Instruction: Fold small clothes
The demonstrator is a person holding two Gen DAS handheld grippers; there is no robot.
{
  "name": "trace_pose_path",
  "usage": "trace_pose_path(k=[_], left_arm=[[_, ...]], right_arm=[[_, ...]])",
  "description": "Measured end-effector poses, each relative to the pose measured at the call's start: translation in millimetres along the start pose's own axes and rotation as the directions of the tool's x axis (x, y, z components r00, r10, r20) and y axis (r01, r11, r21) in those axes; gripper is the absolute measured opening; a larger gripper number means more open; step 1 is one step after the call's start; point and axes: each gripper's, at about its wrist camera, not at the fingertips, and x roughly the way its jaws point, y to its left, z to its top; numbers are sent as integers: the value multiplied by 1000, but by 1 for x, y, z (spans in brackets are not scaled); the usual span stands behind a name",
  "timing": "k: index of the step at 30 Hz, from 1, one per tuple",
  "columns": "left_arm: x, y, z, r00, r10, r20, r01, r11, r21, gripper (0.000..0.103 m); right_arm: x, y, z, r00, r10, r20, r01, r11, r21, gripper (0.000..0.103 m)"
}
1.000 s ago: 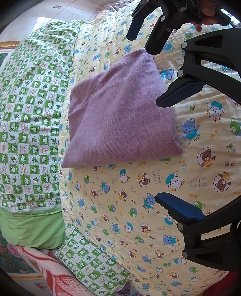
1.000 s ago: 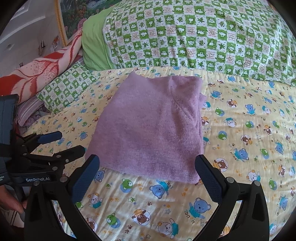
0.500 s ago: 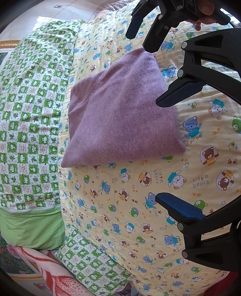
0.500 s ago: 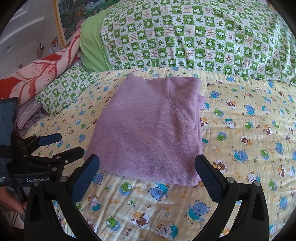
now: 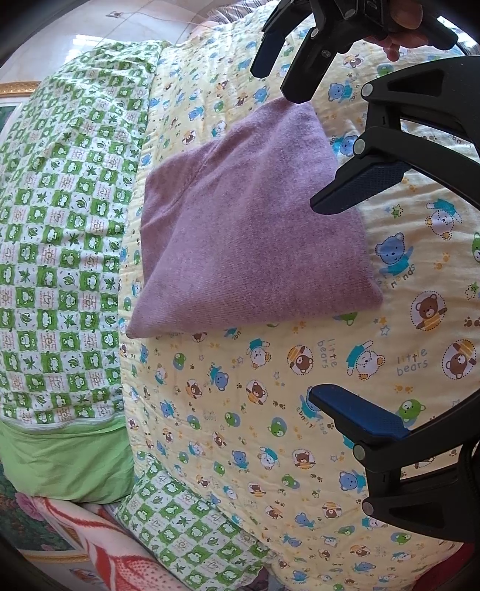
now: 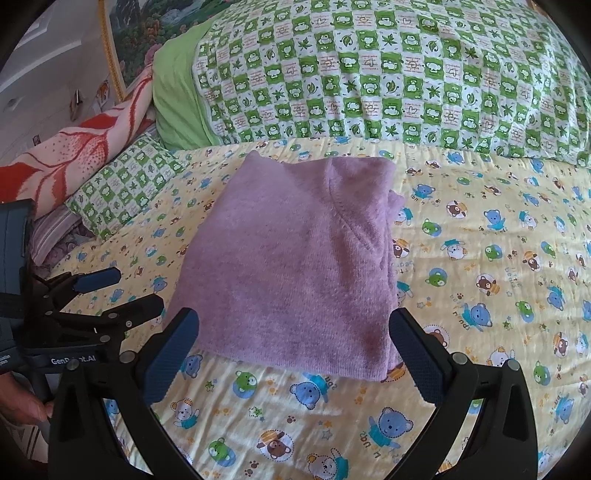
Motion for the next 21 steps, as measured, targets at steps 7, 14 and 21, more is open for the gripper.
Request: trace_pose_path(k=[7,14,21], left_arm=[[2,-3,4,1000,5,0,-5,1000,3,94],[1,-6,7,1000,4,3,-4,1000,4,94],[2,-8,10,1000,-2,1,2,1000,6,94]], right_arm=[[1,-3,2,1000,2,5,-2,1000,8,103],[1,-2,2,1000,-2,6,1,1000,11,103],[1,-4,6,1000,-2,8,2,1000,18,103]])
